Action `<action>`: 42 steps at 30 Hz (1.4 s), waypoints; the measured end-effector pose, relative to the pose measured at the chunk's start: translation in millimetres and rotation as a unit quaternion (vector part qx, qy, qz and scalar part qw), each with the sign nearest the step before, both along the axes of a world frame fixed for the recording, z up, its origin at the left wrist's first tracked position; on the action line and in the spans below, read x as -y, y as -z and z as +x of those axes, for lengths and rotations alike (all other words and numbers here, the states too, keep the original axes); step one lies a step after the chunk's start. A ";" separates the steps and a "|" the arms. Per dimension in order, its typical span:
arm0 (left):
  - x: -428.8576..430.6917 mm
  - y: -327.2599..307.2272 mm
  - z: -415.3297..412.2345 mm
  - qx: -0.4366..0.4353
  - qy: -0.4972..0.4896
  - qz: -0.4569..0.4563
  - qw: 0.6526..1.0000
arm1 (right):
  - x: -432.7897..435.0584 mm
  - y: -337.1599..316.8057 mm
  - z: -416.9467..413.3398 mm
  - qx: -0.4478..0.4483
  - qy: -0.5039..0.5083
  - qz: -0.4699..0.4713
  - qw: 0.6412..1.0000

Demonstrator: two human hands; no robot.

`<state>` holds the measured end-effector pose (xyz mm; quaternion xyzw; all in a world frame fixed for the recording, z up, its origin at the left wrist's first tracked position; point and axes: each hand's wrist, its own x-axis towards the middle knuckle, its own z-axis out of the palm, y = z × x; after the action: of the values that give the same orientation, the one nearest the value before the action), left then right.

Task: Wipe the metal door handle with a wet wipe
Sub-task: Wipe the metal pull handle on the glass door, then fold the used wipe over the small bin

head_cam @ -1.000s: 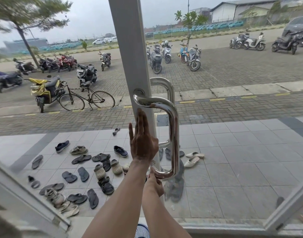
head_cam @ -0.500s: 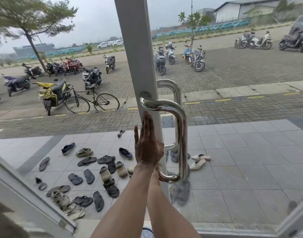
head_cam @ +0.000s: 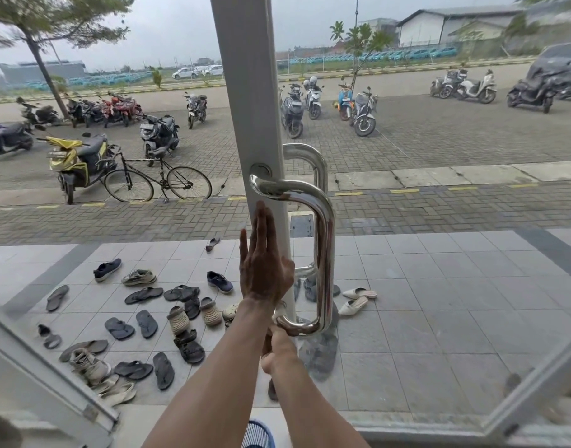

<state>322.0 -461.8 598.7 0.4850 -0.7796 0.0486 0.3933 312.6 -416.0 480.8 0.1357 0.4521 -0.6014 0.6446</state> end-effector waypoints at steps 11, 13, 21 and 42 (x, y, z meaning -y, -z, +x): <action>-7.5 -7.2 15.3 0.070 0.017 0.040 0.997 | -11.2 4.2 15.8 -0.354 -0.011 0.061 0.933; -6.9 -7.1 18.7 0.077 0.018 0.034 0.996 | -19.2 5.0 16.9 -0.446 -0.036 0.087 0.890; -10.2 19.6 31.7 0.136 0.006 0.058 0.989 | -55.9 -10.9 34.7 -0.745 -0.006 0.028 0.667; -71.0 136.8 160.9 -0.461 -0.069 0.649 0.601 | -76.0 42.2 71.4 -0.624 -0.110 -0.156 0.758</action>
<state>482.9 -390.8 461.9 0.6229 -0.2856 -0.6732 0.2779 384.0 -340.0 438.6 -0.4222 0.6662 -0.5400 0.2939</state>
